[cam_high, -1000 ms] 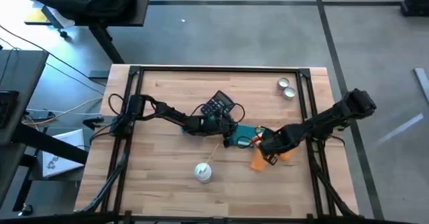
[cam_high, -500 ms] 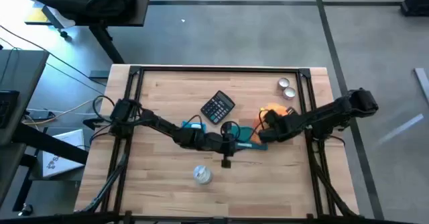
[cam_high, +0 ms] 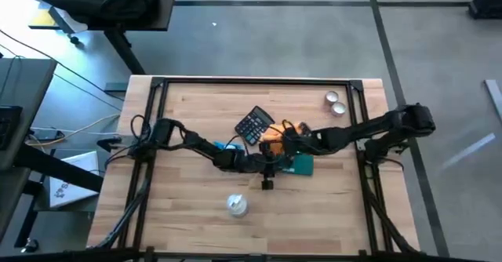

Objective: Apply microfiber cloth
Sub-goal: Wipe the back of the cellphone using the microfiber cloth

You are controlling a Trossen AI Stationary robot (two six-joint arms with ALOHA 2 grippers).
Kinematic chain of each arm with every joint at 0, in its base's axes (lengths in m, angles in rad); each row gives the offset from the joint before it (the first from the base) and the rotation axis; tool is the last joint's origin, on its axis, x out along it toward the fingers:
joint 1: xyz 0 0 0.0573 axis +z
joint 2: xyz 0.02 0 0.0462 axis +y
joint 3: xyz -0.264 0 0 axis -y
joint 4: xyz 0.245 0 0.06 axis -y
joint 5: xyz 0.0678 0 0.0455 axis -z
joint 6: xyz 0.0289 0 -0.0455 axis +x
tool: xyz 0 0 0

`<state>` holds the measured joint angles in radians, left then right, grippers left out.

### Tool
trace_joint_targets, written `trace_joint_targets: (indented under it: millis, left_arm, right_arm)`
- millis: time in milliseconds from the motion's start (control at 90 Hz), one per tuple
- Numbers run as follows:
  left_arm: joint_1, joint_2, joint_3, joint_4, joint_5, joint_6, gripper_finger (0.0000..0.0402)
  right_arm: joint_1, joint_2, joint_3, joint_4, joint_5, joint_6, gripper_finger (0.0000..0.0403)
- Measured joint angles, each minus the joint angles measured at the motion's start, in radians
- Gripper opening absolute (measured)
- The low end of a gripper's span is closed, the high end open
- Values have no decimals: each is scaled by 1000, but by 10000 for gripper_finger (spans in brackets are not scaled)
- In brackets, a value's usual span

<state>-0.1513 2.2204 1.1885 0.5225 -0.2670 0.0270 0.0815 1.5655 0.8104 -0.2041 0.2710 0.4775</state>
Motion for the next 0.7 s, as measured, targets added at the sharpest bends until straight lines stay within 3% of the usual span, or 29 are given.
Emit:
trace_joint_targets:
  millis: [200,311,467,611,700]
  left_arm:
    - [-3,8,-1,-4,17,-3,91]
    - [-2,8,-1,-3,22,-23,91]
    - [0,8,-1,-9,25,-7,91]
    - [3,8,0,-22,19,4,91]
    - [3,7,10,-30,29,27,92]
  right_arm:
    - [-54,134,-1,152,-297,-65,0]
    - [-88,156,-1,171,-392,-101,0]
    - [-130,140,-1,145,-372,-116,0]
    - [-167,107,0,85,-294,-118,0]
    - [-187,99,1,69,-189,-99,0]
